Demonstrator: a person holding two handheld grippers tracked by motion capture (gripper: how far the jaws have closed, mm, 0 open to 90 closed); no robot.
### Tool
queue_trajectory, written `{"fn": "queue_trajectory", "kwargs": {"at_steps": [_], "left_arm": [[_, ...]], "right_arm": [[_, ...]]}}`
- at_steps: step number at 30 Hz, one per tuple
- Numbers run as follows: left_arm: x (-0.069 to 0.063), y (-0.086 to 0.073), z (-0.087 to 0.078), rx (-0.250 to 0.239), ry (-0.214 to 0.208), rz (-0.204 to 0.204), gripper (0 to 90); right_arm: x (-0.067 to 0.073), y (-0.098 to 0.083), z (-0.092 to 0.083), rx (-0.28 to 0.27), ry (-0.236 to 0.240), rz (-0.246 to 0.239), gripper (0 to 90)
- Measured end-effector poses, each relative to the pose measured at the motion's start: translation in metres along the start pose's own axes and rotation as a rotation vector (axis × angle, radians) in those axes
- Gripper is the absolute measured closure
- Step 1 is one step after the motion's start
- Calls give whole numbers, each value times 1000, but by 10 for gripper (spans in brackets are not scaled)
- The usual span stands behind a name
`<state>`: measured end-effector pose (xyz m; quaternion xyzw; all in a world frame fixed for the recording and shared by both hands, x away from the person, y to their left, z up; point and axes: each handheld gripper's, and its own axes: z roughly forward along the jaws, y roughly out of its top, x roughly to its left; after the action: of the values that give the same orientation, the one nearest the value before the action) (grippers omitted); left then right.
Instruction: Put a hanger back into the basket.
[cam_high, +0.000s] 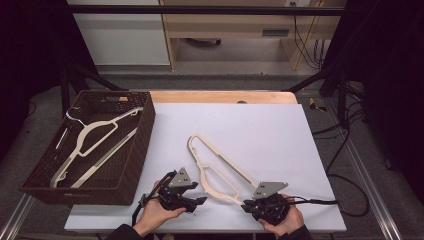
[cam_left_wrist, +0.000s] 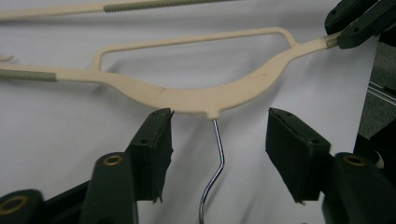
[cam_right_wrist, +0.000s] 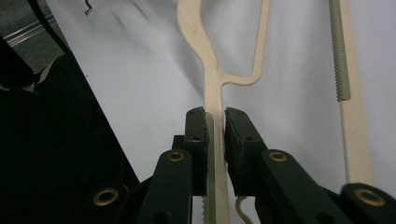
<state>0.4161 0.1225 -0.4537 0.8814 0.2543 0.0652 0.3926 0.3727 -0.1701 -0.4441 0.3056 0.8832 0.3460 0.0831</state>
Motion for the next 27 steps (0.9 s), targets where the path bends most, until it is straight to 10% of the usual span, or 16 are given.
{"fn": "queue_trajectory", "kwargs": {"at_steps": [15,27], "left_arm": [[-2,-3,14,74,13,1,832],[-12,6,5,85,70,83,858]], "right_arm": [[-1,0,-1,-7,5,-10,796],[-2,1,-5,-24,17,-17,793]]}}
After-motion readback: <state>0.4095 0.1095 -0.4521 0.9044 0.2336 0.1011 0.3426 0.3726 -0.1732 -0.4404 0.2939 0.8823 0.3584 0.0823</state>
